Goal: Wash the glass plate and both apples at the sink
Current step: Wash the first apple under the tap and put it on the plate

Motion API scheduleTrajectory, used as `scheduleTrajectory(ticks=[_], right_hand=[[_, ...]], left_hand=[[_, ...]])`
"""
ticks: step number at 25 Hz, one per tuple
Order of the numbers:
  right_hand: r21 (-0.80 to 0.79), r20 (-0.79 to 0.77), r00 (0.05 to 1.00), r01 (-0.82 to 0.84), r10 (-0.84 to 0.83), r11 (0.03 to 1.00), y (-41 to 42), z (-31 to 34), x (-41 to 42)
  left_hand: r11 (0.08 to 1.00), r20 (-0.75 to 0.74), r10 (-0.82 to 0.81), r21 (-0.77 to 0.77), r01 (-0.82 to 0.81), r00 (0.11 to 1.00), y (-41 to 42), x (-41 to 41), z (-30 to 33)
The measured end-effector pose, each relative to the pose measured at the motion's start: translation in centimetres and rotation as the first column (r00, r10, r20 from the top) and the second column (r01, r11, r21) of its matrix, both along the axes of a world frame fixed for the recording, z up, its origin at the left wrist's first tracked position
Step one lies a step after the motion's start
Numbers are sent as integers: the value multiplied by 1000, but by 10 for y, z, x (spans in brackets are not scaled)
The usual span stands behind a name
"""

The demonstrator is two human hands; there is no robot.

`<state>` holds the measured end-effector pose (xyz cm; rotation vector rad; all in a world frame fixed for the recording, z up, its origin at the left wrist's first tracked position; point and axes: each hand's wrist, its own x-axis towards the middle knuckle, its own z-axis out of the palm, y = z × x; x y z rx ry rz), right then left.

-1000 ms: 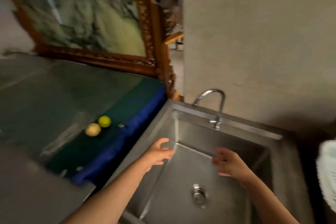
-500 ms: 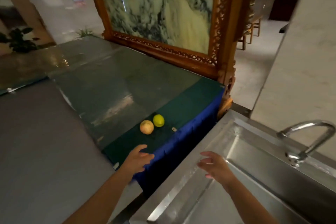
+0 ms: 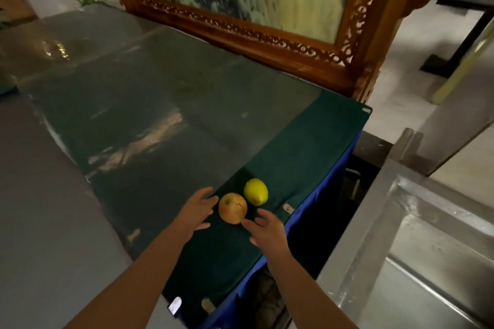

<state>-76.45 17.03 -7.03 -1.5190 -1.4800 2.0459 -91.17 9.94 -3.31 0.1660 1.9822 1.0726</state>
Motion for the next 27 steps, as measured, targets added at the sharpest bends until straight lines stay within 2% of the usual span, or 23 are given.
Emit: scheduleTrajectory(ticks=[4,8,11,16,19,22,27], right_hand=[[14,42,998,43,-43,999,-6,-16,-32],[19,19,993,114,-114,993,-14,-15,-39],[42,-38,995,95,-93,995,-18,-4,-16],[104,-219,961,194,-168,976,-1,26,87],[179,-246,951,237,-190,955,27,42,171],[213,-260,940,277,-219,937,49,47,258],[181,-223,957,227,-185,957,56,25,368]], left_hand=[[994,7,-108,-18,108,994,19,-7,-18],[992,30,-92,90,89,995,10,0,-17],[980,32,-121,163,114,992,0,17,-4],[929,104,-267,292,228,958,18,92,18],[844,177,-448,407,349,876,53,159,23],[772,224,-579,459,439,784,85,229,16],[780,471,-614,484,396,634,103,326,-26]])
